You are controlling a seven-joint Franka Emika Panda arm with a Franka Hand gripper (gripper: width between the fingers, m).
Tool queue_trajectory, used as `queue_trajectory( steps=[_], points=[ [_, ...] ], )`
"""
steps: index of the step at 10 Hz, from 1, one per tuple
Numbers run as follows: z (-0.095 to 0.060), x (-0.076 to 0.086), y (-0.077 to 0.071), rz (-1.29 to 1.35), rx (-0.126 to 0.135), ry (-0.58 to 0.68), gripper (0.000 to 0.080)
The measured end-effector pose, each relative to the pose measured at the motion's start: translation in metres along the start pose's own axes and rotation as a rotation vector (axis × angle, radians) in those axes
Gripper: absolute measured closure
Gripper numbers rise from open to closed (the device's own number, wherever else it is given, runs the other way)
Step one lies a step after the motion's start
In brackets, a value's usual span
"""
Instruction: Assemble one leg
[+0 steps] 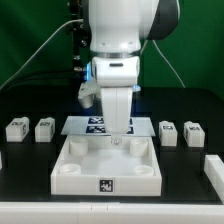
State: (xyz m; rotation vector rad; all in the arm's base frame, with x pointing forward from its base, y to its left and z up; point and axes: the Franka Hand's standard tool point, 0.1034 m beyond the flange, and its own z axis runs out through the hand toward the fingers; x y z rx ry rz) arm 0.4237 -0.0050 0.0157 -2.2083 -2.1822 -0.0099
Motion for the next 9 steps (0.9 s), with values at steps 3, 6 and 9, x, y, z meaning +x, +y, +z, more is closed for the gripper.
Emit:
queue_trajectory(
  steps=[3,6,9],
  points=[
    [0.0059,-0.0108,0.0133,0.027,-0.024,0.004,0.0178],
    [0.0071,-0.0109,0.0116,0.029,-0.021,0.005,0.0357],
    [0.0071,-0.0111,0.0115,0.030,-0.021,0.005,0.0675]
  ],
)
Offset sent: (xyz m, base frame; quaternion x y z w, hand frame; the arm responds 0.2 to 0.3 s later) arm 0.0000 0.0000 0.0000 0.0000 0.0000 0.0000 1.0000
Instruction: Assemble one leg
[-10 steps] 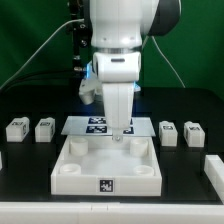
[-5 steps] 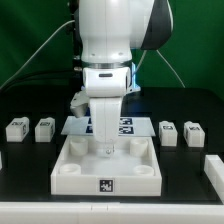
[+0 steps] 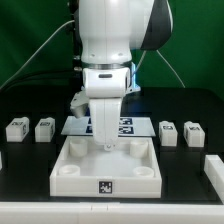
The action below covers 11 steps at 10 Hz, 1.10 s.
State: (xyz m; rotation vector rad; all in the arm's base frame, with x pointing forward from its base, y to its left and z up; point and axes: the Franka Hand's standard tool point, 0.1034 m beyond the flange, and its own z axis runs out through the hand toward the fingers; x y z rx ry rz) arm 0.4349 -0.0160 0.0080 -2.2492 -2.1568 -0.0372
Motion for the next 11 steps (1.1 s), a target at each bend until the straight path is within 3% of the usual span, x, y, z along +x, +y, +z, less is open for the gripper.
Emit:
queue_trajectory(
  steps=[1,8,11],
  points=[
    [0.000,0.000,0.000,0.000,-0.001,0.000,0.0744],
    [0.000,0.001,0.001,0.002,-0.002,0.000,0.0742],
    [0.001,0.032,0.027,0.006,-0.019,0.022,0.0742]
  ],
)
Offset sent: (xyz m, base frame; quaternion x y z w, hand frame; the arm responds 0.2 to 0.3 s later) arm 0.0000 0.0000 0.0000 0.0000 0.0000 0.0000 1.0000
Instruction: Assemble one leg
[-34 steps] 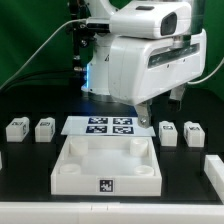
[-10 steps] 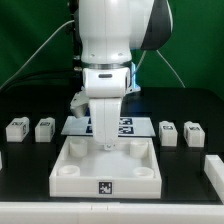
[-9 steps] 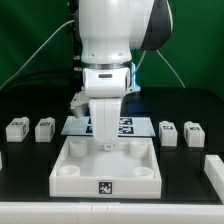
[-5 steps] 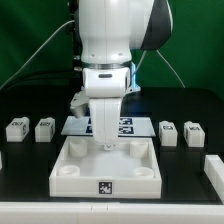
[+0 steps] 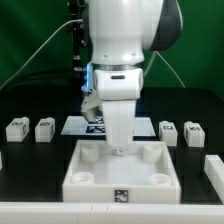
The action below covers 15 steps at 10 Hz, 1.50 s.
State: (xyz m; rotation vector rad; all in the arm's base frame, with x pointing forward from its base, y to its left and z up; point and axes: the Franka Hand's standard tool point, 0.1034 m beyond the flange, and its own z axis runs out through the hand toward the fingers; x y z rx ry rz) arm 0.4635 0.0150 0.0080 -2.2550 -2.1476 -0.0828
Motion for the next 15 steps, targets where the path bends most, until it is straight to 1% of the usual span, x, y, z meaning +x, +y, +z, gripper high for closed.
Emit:
queue_trajectory(
  steps=[3,4,5,8,9,11,13,14,15],
  points=[
    [0.002,0.029,0.023,0.021,-0.029,0.022,0.0742],
    [0.002,0.035,0.027,0.032,-0.032,0.027,0.0742],
    [0.002,0.039,0.027,0.029,-0.028,0.028,0.0742],
    [0.003,0.048,0.029,0.004,-0.023,0.034,0.0742],
    [0.003,0.048,0.031,-0.012,-0.025,0.035,0.0742],
    [0.003,0.048,0.031,-0.012,-0.017,0.035,0.0742],
    [0.003,0.047,0.030,-0.011,-0.015,0.035,0.0742],
    [0.003,0.047,0.030,-0.009,-0.014,0.035,0.0677],
    [0.003,0.047,0.030,-0.008,-0.014,0.035,0.0512]
  ],
)
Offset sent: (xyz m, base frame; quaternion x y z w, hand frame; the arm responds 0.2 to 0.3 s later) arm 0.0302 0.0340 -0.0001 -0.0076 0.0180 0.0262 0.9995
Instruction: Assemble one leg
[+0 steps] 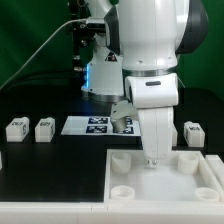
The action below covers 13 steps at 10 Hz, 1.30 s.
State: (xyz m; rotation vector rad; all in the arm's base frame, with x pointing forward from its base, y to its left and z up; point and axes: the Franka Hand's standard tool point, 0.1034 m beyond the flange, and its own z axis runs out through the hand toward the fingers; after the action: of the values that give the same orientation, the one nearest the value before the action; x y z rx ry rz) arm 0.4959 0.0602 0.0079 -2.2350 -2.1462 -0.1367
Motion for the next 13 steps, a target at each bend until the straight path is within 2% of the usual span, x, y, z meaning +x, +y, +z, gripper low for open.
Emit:
queue_trajectory(
  steps=[1,2,3,4,5,6,10,12,13],
  points=[
    [0.000,0.000,0.000,0.000,0.000,0.000,0.0512],
    [0.000,-0.001,0.000,0.001,0.000,0.000,0.0328],
    [0.000,-0.001,0.000,0.001,0.000,-0.001,0.0213],
    [0.000,-0.001,0.000,0.002,0.000,-0.001,0.0213],
    [0.000,-0.001,0.000,0.002,0.000,-0.001,0.0163],
    [0.000,-0.001,0.000,0.002,0.000,-0.001,0.0153],
    [-0.001,-0.002,0.001,0.011,-0.002,-0.002,0.0151],
    [-0.015,0.001,0.007,0.059,-0.025,-0.005,0.0151],
    [-0.029,0.009,0.009,0.141,-0.037,-0.008,0.0151]
  ],
)
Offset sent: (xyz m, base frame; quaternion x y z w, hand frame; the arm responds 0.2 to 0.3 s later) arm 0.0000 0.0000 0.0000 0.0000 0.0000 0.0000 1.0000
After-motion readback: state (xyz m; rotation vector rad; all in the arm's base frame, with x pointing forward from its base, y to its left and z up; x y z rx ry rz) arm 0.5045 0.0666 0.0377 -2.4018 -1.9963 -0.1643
